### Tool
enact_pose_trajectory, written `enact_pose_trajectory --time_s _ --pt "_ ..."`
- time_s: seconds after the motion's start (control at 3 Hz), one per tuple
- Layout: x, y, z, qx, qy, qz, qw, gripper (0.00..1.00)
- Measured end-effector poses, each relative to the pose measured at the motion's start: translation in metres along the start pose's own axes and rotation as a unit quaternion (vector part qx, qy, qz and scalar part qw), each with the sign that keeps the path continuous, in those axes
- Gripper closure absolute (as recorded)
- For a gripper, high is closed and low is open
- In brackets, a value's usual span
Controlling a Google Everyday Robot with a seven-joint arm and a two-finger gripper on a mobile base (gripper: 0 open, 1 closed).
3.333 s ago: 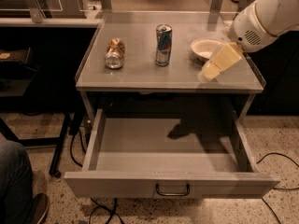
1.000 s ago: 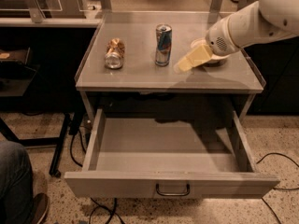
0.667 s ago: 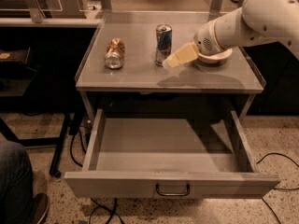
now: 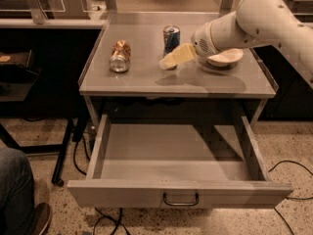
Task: Place redbull can into top drawer
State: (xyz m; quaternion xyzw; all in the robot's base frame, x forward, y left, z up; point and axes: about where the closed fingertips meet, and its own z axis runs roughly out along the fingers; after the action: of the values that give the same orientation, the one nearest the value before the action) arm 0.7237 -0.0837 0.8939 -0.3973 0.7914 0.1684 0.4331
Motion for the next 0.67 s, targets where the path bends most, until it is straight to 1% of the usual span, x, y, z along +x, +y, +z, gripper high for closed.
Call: enact_pose_trajectory --time_s 0.67 --pt "-0.022 -0.017 0.033 -0.003 -0.021 -0.006 0.9998 0.0"
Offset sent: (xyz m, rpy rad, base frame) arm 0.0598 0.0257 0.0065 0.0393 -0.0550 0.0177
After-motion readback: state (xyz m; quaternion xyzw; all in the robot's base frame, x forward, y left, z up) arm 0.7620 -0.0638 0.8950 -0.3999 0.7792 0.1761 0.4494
